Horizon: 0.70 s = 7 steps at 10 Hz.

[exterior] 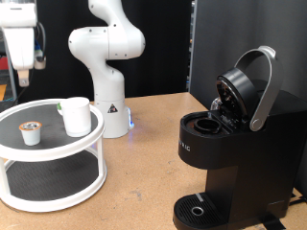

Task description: Make a cup of coffee with the keurig machine

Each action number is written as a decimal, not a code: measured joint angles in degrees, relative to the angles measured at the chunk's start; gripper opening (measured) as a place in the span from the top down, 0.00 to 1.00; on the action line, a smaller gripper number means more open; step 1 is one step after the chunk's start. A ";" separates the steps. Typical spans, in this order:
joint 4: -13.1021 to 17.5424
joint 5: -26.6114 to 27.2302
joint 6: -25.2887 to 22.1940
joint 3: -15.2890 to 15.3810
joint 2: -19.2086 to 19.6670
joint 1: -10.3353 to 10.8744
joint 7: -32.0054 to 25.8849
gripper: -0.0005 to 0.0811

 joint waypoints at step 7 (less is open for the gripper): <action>-6.26 -3.10 11.89 -0.73 4.64 -2.57 2.98 0.01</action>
